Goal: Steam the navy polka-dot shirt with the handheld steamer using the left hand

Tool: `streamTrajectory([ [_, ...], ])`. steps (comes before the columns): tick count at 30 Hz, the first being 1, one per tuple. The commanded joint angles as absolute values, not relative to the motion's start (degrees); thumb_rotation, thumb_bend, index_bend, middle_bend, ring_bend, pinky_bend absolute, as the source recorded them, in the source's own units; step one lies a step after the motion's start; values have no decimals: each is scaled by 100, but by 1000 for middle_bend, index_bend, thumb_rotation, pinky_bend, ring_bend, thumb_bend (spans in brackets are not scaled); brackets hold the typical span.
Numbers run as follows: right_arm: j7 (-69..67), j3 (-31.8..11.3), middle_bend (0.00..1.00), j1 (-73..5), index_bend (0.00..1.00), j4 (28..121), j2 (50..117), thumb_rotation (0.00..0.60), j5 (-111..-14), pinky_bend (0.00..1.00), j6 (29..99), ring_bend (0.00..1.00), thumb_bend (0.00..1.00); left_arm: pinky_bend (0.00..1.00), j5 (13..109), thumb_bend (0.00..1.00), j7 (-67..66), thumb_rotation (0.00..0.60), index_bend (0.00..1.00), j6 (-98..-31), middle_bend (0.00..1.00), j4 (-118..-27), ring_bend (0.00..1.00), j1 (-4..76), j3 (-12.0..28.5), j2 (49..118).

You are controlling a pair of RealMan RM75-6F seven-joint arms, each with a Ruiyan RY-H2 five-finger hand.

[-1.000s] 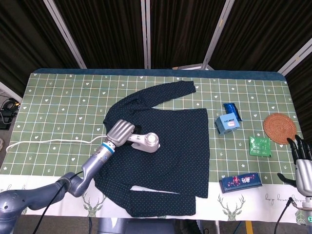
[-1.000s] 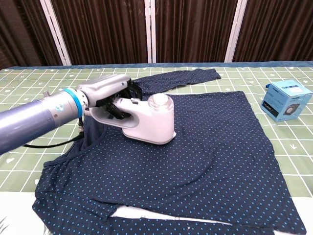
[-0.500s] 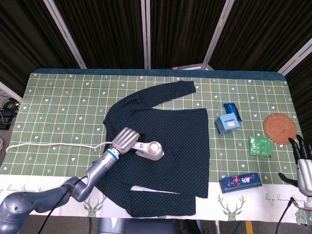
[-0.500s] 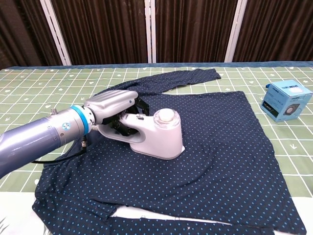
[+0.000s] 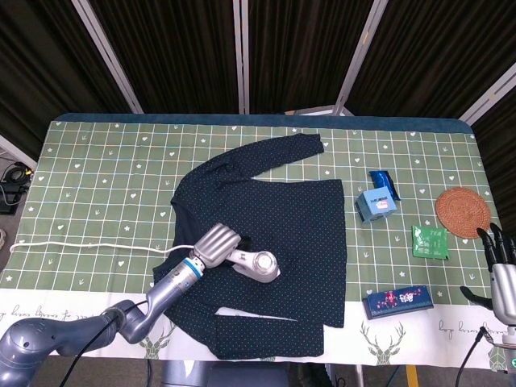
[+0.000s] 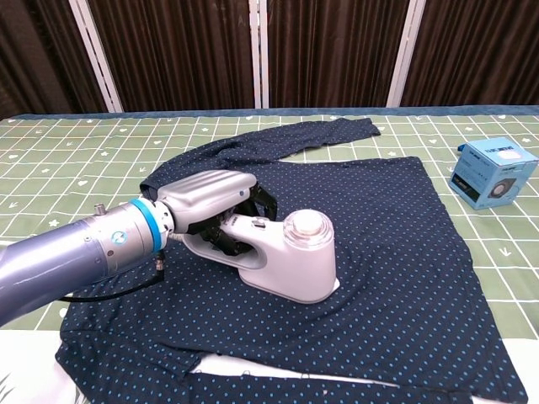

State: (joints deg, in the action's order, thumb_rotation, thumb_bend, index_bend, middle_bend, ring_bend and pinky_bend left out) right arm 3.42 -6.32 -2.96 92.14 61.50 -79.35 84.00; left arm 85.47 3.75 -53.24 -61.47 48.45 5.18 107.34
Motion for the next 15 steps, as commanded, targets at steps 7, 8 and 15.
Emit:
streamTrajectory([
  [7, 308, -637, 0, -284, 0, 9210, 6135, 600, -7931, 0, 8420, 0, 0, 975, 8672, 646, 231, 600, 869, -5446, 783, -6064, 722, 4839, 434, 10669],
  [8, 304, -636, 0, -283, 0, 9212, 6133, 600, -7934, 0, 8423, 0, 0, 975, 8678, 646, 230, 600, 869, -5454, 783, -6035, 722, 4830, 421, 10653],
  [15, 335, -623, 0, -286, 0, 9233, 6137, 600, -7969, 0, 8434, 0, 0, 975, 8710, 646, 346, 600, 869, -5569, 783, -5830, 722, 4739, 365, 10510],
])
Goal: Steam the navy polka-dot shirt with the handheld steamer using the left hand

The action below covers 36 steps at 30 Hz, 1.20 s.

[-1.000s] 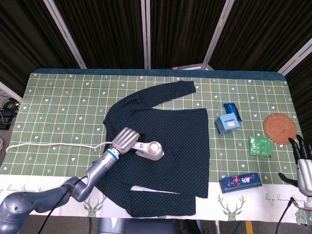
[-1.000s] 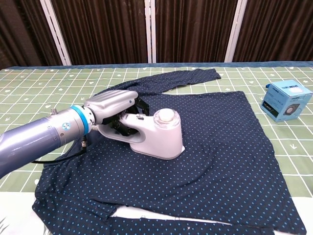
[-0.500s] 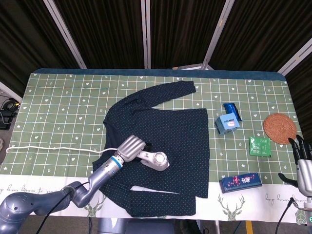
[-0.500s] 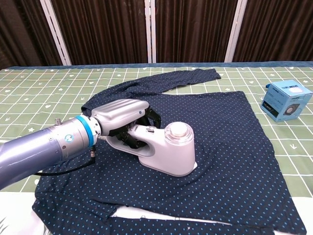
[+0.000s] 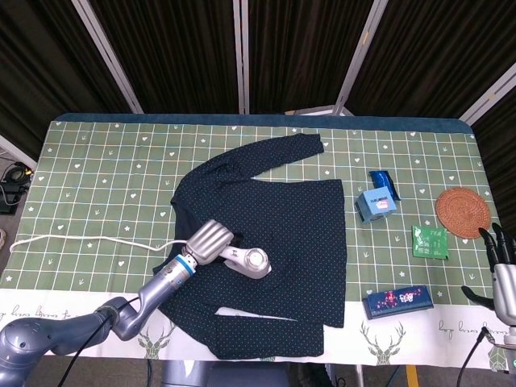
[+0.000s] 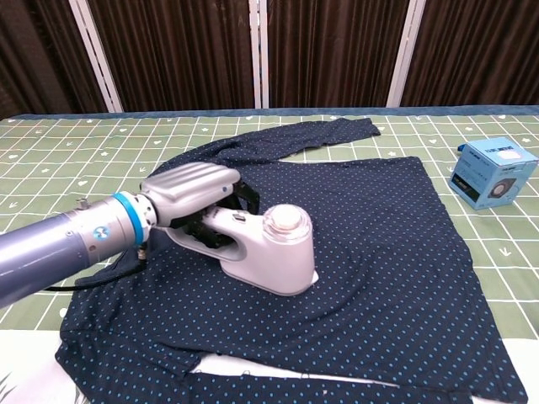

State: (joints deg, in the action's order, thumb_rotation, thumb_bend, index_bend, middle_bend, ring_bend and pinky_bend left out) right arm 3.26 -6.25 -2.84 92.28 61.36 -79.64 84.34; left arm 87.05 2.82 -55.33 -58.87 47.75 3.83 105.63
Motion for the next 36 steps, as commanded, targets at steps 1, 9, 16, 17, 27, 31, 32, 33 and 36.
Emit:
streamTrajectory([
  [1, 342, -620, 0, -285, 0, 9238, 6137, 600, -7975, 0, 8438, 0, 0, 975, 8705, 646, 382, 600, 868, -5582, 783, -5802, 722, 4720, 358, 10481],
  [9, 382, -604, 0, -290, 0, 9273, 6143, 600, -8018, 0, 8451, 0, 0, 975, 8698, 647, 591, 600, 868, -5671, 783, -5637, 722, 4573, 281, 10253],
  [16, 417, -589, 0, -288, 0, 9312, 6144, 600, -8071, 0, 8483, 0, 0, 975, 8717, 646, 721, 600, 869, -5772, 783, -5570, 722, 4462, 231, 10057],
  [17, 414, -586, 0, -287, 0, 9320, 6142, 600, -8077, 0, 8483, 0, 0, 975, 8709, 646, 727, 600, 868, -5768, 783, -5556, 722, 4444, 221, 10034],
  [27, 339, -597, 0, -276, 0, 9327, 6107, 600, -8079, 0, 8506, 0, 0, 975, 8805, 646, 632, 600, 868, -5745, 783, -5679, 722, 4482, 177, 10157],
  [31, 295, -598, 0, -267, 0, 9316, 6094, 600, -8076, 0, 8515, 0, 0, 975, 8856, 646, 533, 600, 869, -5731, 783, -5789, 722, 4537, 178, 10257],
  [32, 278, -600, 0, -264, 0, 9315, 6089, 600, -8078, 0, 8519, 0, 0, 975, 8873, 646, 501, 600, 869, -5729, 783, -5830, 722, 4556, 181, 10297],
  [33, 268, -599, 0, -262, 0, 9315, 6085, 600, -8081, 0, 8521, 0, 0, 975, 8884, 646, 463, 600, 869, -5733, 783, -5852, 722, 4570, 187, 10339],
  [36, 247, -590, 0, -257, 0, 9315, 6078, 600, -8098, 0, 8527, 0, 0, 975, 8926, 646, 357, 600, 869, -5706, 783, -5961, 722, 4627, 187, 10486],
])
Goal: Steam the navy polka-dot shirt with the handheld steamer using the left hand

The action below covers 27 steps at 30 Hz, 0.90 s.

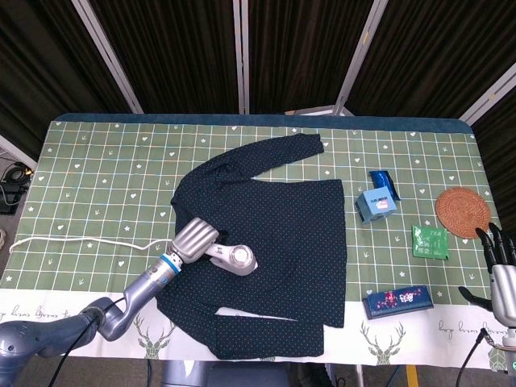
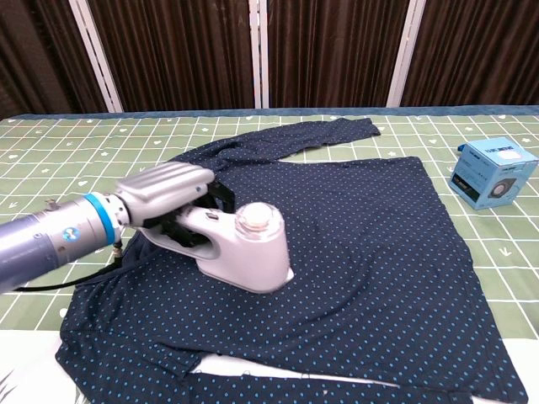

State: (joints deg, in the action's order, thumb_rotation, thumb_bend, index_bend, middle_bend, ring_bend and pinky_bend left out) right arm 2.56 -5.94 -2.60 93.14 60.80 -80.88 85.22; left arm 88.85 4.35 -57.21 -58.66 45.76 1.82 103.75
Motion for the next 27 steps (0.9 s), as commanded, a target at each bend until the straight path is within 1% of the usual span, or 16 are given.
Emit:
streamTrajectory([
  [1, 243, -590, 0, -254, 0, 9316, 6076, 600, -8101, 0, 8532, 0, 0, 975, 8933, 646, 334, 600, 869, -5712, 783, -5986, 722, 4636, 195, 10516],
  [6, 208, -589, 0, -233, 0, 9315, 6061, 600, -8114, 0, 8568, 0, 0, 975, 9008, 645, 127, 600, 869, -5731, 783, -6201, 722, 4718, 222, 10662],
  [13, 163, -585, 0, -213, 0, 9304, 6043, 600, -8121, 0, 8590, 0, 0, 975, 9037, 643, -86, 600, 869, -5727, 783, -6422, 722, 4741, 210, 10700],
  [27, 195, -583, 0, -220, 0, 9315, 6047, 600, -8125, 0, 8575, 0, 0, 975, 8977, 642, -67, 600, 869, -5714, 783, -6325, 722, 4630, 125, 10502],
])
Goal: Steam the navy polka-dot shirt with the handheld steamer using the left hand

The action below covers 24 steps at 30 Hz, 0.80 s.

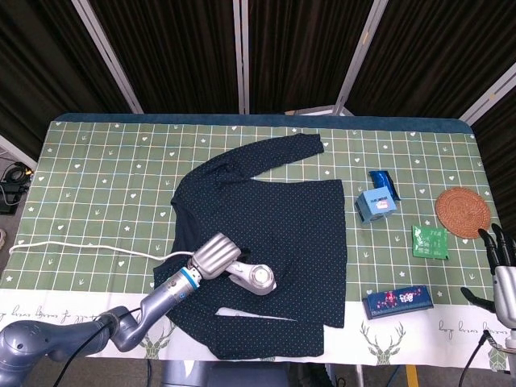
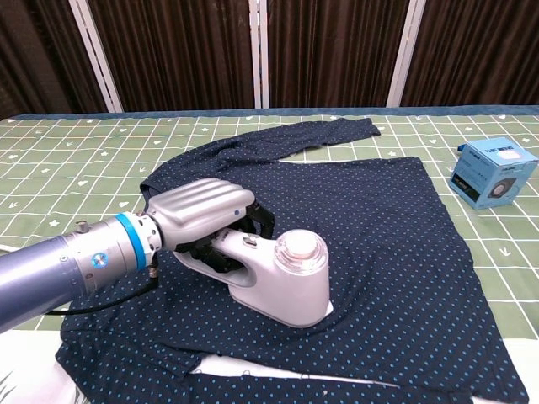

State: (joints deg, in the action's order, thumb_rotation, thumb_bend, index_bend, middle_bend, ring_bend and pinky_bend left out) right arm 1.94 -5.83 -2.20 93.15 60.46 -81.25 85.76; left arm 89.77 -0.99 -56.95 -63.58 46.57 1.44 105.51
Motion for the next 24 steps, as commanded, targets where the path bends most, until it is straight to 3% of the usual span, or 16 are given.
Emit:
streamTrajectory([
  [1, 198, -584, 0, -221, 0, 9314, 6047, 600, -8123, 0, 8574, 0, 0, 975, 8971, 642, -52, 600, 869, -5724, 783, -6300, 722, 4612, 118, 10467],
  [24, 264, -566, 0, -246, 0, 9362, 6054, 600, -8162, 0, 8545, 0, 0, 975, 8830, 642, 466, 600, 869, -5941, 783, -5893, 722, 4227, 33, 9697],
])
